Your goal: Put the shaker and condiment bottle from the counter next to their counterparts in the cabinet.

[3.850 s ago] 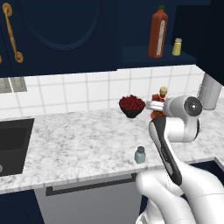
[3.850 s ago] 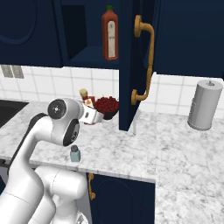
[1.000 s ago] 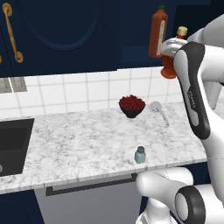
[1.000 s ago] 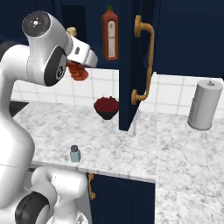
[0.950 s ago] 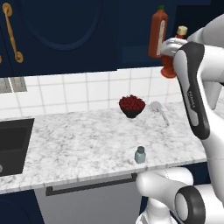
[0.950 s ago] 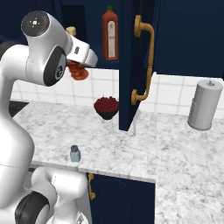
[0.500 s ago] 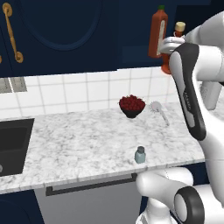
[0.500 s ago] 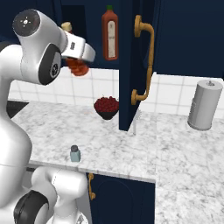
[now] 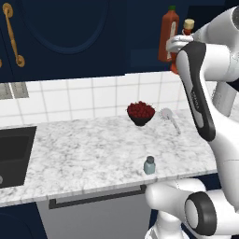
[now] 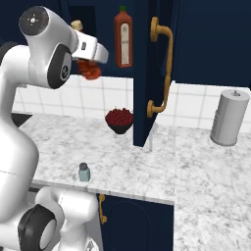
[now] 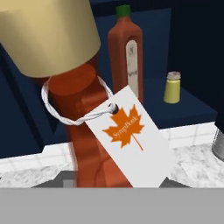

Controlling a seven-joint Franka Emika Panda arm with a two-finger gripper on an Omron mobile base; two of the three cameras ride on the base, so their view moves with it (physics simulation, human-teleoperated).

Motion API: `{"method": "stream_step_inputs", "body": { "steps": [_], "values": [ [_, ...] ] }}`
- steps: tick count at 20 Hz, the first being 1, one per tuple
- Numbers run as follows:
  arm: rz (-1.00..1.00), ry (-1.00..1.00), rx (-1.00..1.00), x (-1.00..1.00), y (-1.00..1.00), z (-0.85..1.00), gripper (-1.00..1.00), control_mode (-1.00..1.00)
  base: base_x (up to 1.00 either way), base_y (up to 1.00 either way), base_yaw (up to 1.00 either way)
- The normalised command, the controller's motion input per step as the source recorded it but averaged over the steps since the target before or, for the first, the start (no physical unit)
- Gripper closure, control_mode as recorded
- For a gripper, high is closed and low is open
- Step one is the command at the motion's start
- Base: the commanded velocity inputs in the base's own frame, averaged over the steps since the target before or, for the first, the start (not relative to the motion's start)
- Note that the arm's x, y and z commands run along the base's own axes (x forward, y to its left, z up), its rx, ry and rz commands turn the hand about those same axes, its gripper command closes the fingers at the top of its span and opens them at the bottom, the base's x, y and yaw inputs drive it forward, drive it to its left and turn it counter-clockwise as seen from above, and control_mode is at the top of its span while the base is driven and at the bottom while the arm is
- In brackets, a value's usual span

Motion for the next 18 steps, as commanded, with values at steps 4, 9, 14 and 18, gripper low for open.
{"method": "stream_step_inputs", "body": {
  "steps": [4, 9, 14, 18],
  "values": [
    [0.00, -0.09, 0.00, 0.23, 0.00, 0.02, 1.00, -1.00, 0.00, 0.00, 0.00],
    [0.00, -0.09, 0.00, 0.09, 0.00, 0.00, 1.00, -1.00, 0.00, 0.00, 0.00],
    [0.00, -0.02, 0.00, 0.02, 0.09, 0.00, 1.00, -1.00, 0.00, 0.00, 0.00],
    [0.01, 0.02, 0.00, 0.00, 0.22, 0.00, 1.00, -1.00, 0.00, 0.00, 0.00]
  ]
}}
